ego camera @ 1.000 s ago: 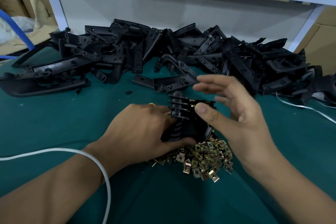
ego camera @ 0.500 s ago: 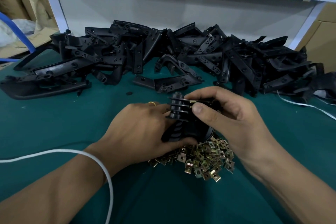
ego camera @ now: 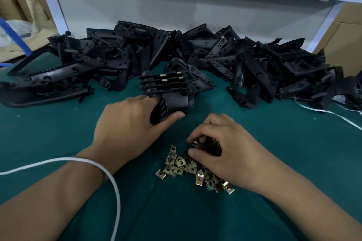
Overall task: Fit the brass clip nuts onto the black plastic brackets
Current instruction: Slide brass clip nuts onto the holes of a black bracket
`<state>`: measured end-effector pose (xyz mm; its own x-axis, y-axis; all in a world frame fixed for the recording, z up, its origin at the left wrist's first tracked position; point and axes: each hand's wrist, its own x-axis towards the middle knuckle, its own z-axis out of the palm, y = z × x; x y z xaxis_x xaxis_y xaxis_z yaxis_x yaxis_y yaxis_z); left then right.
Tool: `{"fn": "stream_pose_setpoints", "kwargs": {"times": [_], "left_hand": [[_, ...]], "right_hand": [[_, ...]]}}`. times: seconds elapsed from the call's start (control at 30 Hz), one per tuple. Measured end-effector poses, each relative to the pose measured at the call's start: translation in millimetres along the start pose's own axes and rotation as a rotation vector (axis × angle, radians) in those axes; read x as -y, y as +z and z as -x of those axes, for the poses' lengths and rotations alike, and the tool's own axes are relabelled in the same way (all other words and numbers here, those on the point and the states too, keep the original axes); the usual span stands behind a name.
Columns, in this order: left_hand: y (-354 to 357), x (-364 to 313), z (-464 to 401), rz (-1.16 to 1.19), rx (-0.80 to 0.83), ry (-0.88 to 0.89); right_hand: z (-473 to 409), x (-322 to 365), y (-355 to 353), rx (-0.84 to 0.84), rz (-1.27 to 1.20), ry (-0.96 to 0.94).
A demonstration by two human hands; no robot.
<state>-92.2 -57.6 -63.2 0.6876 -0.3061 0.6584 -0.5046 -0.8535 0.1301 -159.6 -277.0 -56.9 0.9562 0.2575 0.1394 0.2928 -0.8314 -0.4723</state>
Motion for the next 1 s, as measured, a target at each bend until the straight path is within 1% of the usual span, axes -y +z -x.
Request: {"fn": "stream_pose_setpoints", "kwargs": {"times": [0.23,0.33,0.37,0.4,0.47,0.53,0.57,0.67,0.77,0.9,1.0], "left_hand": [[2,2,1,-0.020,0.015,-0.021],[3,2,1,-0.016,0.017,-0.019],[3,2,1,-0.014,0.016,-0.017],[3,2,1,-0.014,0.015,-0.015],[3,3,1,-0.013,0.014,-0.007],[3,4,2,-0.007,0.015,0.004],[3,4,2,0.001,0.008,0.011],[2,4,2,0.047,-0.012,0.022],[4,2,3,0.058,-0.007,0.047],[8,-1,5,0.060,-0.010,0.100],[8,-1,4,0.058,-0.025,0.102]], "right_hand": [[-1,-2,1,0.016,0.015,-0.022],[-1,-6,2,0.018,-0.033,-0.050],[0,-6,2,0.031,-0.101,-0.062],[0,-6,1,0.047,-0.221,-0.075],[-1,-5,0,0.060,-0.552,-0.121],[-2,-4,0,-0.007,-0.819,-0.172],[-3,-3,1,-0.045,-0.897,-0.193],[-7,-1,3,-0.160,-0.974,-0.216],[-10,0,3,-0.276,-1.113,-0.155],[-12,-4,4,-0.372,-1.106,-0.062],[-13,-7,8,-0.379,-1.111,-0.012]]}}
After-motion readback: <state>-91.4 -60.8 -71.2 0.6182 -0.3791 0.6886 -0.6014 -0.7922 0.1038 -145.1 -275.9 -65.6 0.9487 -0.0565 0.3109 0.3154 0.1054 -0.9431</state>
